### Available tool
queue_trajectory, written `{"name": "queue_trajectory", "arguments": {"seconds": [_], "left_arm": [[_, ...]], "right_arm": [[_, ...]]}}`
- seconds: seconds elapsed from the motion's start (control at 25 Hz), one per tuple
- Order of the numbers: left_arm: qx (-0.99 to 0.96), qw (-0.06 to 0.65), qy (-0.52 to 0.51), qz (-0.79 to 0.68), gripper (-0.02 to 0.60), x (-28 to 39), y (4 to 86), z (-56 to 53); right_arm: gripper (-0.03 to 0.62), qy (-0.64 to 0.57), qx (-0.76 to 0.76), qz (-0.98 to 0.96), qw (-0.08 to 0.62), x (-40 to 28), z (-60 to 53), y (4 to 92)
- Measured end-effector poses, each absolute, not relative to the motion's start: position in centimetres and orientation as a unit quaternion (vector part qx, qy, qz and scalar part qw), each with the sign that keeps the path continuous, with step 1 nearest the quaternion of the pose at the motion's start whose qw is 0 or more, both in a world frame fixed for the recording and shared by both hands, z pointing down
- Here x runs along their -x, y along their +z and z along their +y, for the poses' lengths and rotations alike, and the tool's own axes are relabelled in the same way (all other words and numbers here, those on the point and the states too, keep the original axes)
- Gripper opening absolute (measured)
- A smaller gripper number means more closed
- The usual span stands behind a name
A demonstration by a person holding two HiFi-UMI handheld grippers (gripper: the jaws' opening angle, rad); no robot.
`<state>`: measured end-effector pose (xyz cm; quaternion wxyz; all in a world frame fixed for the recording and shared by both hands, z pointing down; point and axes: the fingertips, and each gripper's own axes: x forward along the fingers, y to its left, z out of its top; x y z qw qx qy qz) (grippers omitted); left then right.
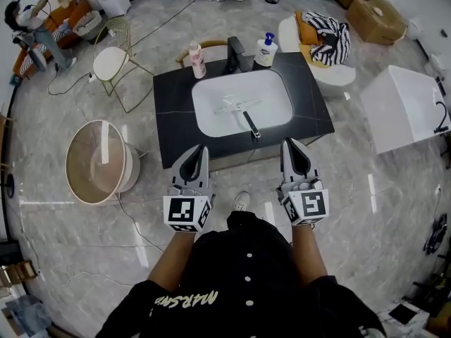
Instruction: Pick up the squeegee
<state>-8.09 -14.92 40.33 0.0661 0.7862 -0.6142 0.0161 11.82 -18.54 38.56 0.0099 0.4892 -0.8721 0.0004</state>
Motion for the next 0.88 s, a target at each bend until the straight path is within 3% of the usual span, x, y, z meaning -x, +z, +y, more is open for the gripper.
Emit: {"name": "queue_trajectory", "arguments": {"seconds": [0.88], "left_arm": [[-0.788,0.079,0.036,-0.610,0.018,8.5,41.3,-26.7]], "right_arm": [[-0.004,0.038,-0.455,-0.887,0.069,-8.7,-31.4,42.0]]}}
